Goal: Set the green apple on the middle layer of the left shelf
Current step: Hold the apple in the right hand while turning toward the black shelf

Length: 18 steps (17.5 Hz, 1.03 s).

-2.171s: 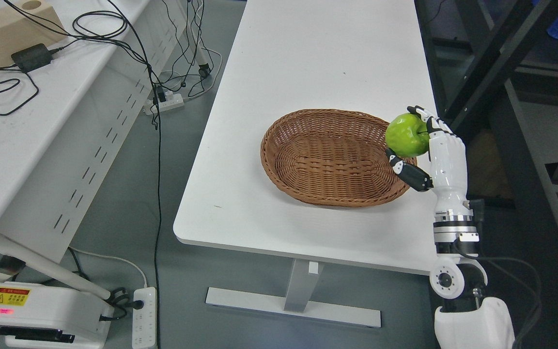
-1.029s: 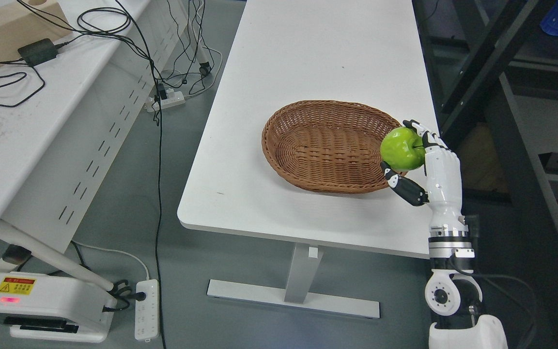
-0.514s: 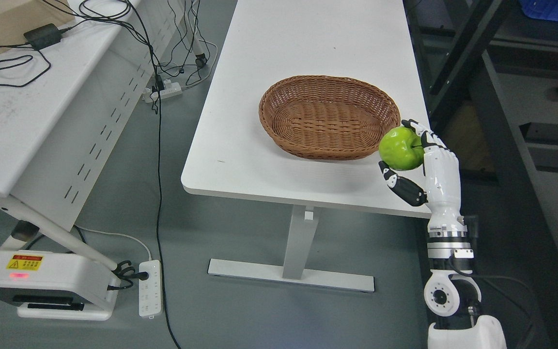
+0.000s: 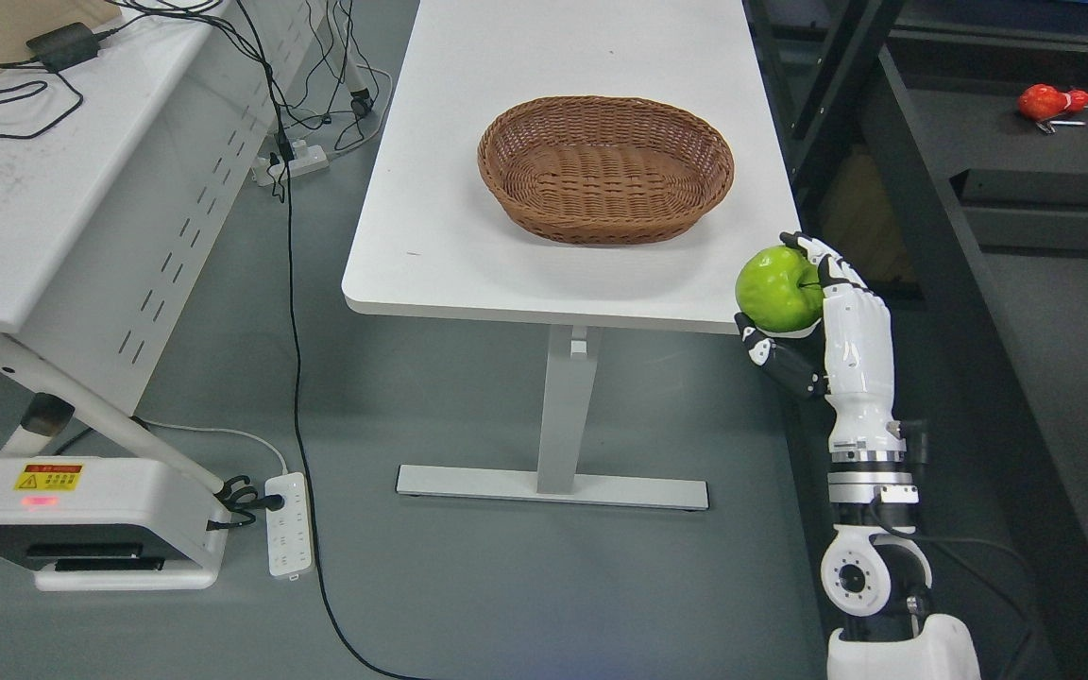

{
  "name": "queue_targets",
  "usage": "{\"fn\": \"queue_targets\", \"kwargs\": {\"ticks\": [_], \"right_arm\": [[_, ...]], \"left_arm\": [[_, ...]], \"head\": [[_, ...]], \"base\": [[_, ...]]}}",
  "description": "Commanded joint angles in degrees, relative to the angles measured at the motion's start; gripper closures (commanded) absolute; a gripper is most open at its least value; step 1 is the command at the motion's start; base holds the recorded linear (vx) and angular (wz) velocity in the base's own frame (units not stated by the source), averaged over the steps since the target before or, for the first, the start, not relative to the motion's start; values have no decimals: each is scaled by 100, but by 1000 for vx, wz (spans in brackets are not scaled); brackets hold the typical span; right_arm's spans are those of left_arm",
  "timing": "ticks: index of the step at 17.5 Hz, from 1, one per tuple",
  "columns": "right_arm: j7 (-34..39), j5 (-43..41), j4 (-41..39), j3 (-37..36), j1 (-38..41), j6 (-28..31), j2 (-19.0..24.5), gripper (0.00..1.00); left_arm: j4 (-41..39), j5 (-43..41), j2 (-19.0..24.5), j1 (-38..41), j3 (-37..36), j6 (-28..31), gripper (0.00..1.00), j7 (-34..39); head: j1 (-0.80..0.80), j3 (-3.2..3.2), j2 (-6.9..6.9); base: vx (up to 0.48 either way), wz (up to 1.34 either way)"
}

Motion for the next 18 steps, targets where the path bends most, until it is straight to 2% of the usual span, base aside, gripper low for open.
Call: {"fn": "queue_targets", "kwargs": {"ticks": [1, 18], "right_arm": [[-11, 0, -2, 17, -88, 2, 0, 100], [-20, -44, -2, 17, -71, 2, 23, 100]], "left_arm": [[-1, 0, 100, 0, 3, -2, 0, 1], [-1, 0, 100, 0, 3, -2, 0, 1]], "head": [[0, 0, 0], [0, 0, 0]], "base": [[-190, -46], [-183, 46]]}}
